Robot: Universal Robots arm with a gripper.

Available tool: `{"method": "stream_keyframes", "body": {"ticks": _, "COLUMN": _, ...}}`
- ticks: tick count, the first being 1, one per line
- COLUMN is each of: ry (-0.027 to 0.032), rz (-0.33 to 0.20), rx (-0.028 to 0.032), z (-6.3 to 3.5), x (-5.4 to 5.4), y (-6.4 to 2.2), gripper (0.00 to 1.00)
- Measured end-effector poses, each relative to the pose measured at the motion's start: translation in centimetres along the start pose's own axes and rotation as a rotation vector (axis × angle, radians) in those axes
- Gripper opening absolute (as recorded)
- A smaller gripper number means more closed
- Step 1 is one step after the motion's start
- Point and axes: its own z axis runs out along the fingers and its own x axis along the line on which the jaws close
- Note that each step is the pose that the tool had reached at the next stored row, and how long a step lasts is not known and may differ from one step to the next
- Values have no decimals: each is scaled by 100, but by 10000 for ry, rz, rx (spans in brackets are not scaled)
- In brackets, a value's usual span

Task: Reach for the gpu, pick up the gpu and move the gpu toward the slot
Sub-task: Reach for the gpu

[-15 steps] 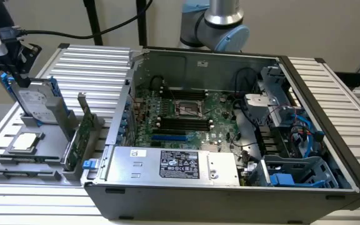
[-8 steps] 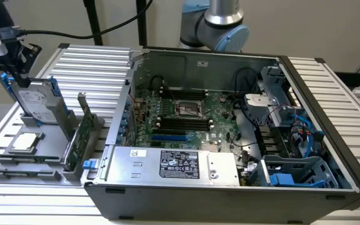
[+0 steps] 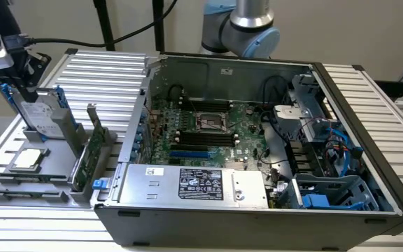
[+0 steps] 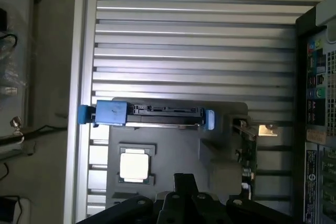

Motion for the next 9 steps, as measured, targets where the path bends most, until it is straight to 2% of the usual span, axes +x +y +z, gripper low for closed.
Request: {"method": "stream_keyframes", "body": {"ticks": 9, "ry": 3, "rz": -1, "rx": 1, "z": -6, "x": -389, "y": -174, "gripper": 11}}
